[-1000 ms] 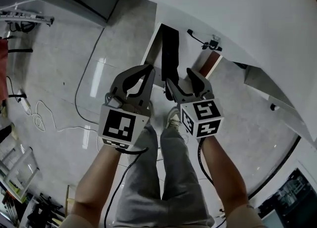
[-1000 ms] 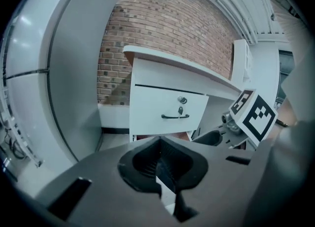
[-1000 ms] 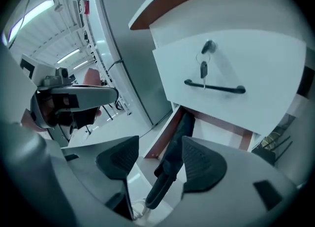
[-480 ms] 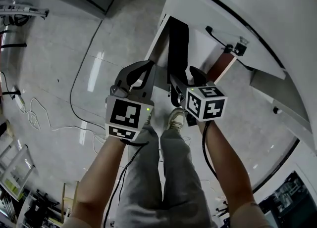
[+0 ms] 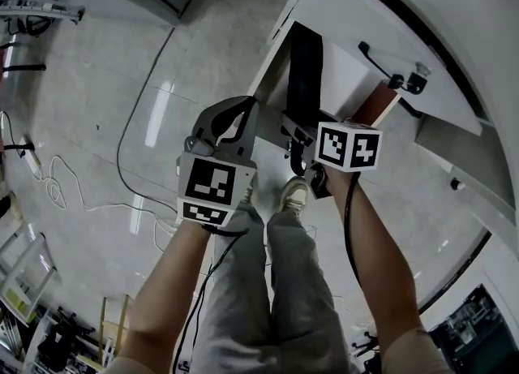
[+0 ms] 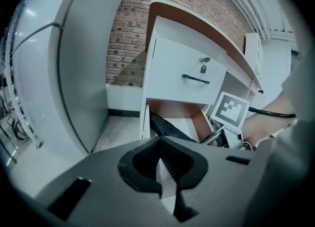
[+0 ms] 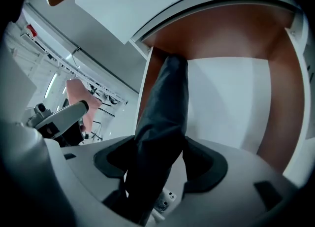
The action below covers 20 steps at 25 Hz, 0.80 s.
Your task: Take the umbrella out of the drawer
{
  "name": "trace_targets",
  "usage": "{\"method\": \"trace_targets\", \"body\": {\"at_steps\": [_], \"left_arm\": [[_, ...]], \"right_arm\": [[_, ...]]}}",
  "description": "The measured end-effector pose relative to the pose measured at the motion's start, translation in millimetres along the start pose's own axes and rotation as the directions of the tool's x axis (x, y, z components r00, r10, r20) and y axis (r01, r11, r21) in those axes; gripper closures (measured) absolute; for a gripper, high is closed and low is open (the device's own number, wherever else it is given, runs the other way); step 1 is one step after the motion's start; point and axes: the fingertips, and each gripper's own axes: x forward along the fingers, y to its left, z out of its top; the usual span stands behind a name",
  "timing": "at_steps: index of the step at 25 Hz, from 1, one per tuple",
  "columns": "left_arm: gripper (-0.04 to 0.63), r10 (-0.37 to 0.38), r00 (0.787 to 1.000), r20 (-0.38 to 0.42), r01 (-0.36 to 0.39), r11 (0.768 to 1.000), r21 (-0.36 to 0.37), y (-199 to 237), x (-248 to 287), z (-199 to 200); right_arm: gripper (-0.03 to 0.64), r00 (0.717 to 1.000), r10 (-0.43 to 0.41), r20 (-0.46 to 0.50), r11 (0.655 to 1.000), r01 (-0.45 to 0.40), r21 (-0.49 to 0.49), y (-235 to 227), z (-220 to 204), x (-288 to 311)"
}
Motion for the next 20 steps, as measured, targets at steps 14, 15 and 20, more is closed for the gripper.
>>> {"method": "trace_targets", "body": {"at_steps": [14, 15, 20], "left_arm": [[0.588, -0.005, 1.000, -0.012, 0.005, 0.999, 0.037, -7, -21, 7], [0.588, -0.005, 1.000, -0.017, 0.006, 0.999, 0.043, -9, -24, 9], [0.588, -0.024, 0.999, -0.030, 0.026, 0.996, 0.088, -28, -53, 31]], "right_arm": [[0.413, 0.999, -0.045, -0.019, 0.998, 0.044, -0.042, 10, -41, -18], [0.414, 0.998, -0.053, -0.015, 0.998, 0.053, -0.045, 13, -46, -23], [0.414, 0.996, -0.089, 0.002, 0.989, 0.088, -0.120, 39, -57, -68]]}}
